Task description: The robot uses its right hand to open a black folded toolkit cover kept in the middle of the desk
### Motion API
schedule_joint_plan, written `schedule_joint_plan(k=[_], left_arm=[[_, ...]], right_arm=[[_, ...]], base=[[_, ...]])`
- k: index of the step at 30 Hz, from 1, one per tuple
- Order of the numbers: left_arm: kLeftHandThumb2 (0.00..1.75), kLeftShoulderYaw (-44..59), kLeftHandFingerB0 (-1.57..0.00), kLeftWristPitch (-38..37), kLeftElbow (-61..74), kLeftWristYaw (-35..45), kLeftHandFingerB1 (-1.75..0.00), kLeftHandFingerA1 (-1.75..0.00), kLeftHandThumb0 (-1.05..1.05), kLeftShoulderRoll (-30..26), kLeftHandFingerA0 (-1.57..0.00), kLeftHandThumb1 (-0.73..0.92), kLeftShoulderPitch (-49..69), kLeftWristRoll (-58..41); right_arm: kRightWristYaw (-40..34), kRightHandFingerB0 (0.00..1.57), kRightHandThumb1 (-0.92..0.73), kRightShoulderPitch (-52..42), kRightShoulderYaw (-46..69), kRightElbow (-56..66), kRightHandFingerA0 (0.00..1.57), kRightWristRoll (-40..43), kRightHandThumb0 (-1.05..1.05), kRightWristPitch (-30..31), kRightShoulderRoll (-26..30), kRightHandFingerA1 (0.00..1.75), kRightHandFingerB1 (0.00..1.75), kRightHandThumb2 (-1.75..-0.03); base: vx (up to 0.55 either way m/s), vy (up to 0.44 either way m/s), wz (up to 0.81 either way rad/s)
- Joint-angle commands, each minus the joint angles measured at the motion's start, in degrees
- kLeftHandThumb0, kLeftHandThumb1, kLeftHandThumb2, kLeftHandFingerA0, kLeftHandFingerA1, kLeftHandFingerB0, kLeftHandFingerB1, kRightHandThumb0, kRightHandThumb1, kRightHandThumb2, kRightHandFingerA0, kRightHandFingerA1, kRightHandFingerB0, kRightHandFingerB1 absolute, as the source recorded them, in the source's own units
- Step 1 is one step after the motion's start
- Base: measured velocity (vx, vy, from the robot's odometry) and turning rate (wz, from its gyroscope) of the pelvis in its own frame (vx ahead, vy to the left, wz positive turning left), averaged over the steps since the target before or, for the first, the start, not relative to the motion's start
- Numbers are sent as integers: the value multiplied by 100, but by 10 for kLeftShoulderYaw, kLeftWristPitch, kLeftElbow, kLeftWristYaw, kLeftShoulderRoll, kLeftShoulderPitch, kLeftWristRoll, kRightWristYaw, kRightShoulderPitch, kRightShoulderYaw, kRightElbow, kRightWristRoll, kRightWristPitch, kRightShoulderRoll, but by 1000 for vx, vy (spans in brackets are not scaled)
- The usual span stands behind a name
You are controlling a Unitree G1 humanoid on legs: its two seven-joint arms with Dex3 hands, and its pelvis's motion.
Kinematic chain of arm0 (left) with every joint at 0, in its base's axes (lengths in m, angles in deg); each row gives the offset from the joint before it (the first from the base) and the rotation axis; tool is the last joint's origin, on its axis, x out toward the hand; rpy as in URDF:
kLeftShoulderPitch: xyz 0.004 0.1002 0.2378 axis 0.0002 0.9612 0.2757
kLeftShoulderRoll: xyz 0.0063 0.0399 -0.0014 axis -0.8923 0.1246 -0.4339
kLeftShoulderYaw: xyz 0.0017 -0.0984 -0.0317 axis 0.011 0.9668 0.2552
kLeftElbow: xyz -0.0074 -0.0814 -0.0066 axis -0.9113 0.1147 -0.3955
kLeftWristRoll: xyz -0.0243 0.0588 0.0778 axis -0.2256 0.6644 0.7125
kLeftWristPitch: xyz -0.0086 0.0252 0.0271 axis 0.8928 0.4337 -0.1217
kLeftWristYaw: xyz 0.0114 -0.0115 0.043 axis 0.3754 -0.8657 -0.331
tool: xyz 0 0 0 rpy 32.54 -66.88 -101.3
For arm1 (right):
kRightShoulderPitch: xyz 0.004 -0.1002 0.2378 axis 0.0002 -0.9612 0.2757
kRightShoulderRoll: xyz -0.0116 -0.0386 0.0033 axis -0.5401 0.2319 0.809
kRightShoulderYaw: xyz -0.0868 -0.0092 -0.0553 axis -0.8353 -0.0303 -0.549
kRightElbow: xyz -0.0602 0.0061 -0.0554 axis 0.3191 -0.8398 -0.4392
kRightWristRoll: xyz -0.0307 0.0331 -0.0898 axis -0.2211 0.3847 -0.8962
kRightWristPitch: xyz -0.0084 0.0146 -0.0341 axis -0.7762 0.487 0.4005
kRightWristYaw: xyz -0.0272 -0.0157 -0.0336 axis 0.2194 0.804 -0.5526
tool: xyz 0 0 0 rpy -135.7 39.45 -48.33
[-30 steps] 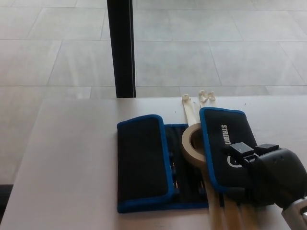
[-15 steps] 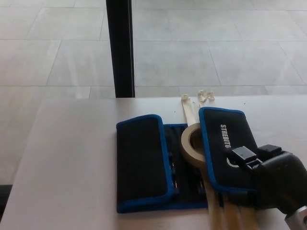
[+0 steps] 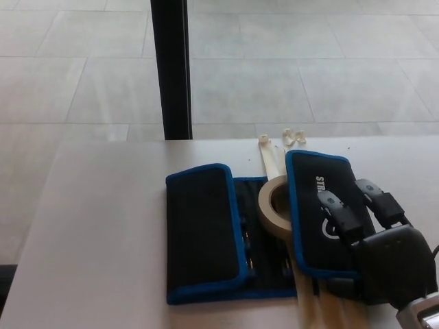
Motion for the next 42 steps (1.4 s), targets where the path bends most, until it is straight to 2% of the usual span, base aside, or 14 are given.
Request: schedule_joint_plan(k=[1,2,4,12,13,21,22,24,25,26,29,31,32,42], left_arm=[[76,-3,-29,-6,-3,-3,-39,-56,-94,-15,-29,92,0,-1],[122,-5,-18,-6,-2,-4,-47,-63,-89,-17,-31,76,-3,0],[75,1,-26,1,-3,1,-38,-56,-94,-17,-27,92,-5,-8],[75,2,-29,-3,-6,7,-38,-55,-94,-18,-29,92,-9,-10],[121,-1,-19,-3,-4,6,-48,-63,-88,-20,-30,77,-10,-7],[121,-3,-20,-3,0,-1,-48,-62,-88,-18,-30,78,-14,-5],[75,1,-26,1,-3,4,-38,-56,-93,-17,-31,92,-17,-10],[121,-3,-18,1,-3,3,-48,-63,-88,-19,-31,77,-19,-5],[76,-4,-29,1,-2,4,-38,-54,-90,-19,-26,92,-18,-4],[77,-6,-29,0,-1,4,-38,-54,-90,-20,-28,92,-18,-2],[121,-3,-18,2,0,3,-48,-62,-86,-19,-31,78,-18,-7],[77,-6,-25,-4,-3,0,-39,-55,-93,-18,-29,91,-18,-3],[122,-6,-18,0,-3,2,-47,-62,-88,-18,-30,77,-19,-4],[87,2,-25,3,-4,6,-42,-57,-99,-20,-30,83,-23,-9]], right_arm=[[8,7,-53,19,9,-35,0,-9,-59,66,-12,0,23,-73],[12,7,-52,27,12,-48,0,0,-50,60,-17,0,26,-70],[13,6,-53,31,14,-63,0,5,-55,60,-22,0,27,-74],[9,7,-49,29,-4,-109,0,-5,-52,77,-39,13,36,-77],[6,13,-60,28,-6,-108,0,-3,-47,66,-38,19,30,-58],[10,17,-58,14,-10,-91,0,10,-48,27,-32,35,29,-58],[9,13,-52,13,-13,-89,3,6,-54,29,-31,30,35,-72],[14,15,-59,7,-23,-75,5,-5,-54,34,-26,35,29,-59],[23,12,-62,5,-25,-69,5,-4,-54,33,-25,37,28,-60],[39,0,-50,3,-26,-61,2,-2,-35,32,-22,53,50,-102],[59,11,-62,1,-27,-48,20,3,-54,33,-17,44,26,-61],[90,11,-63,1,-23,-35,70,10,-47,34,-10,88,29,-60],[73,29,-70,2,-9,-42,93,27,-28,14,-8,154,33,-68],[59,94,-61,12,-4,-54,86,26,-36,-11,8,165,66,-63]], base=[[0,0,0],[0,0,0],[0,0,0],[0,0,0],[0,0,0],[0,0,0],[0,0,0],[0,0,0],[0,0,0],[0,0,0],[0,0,0],[0,0,0],[0,0,0],[0,0,0]])
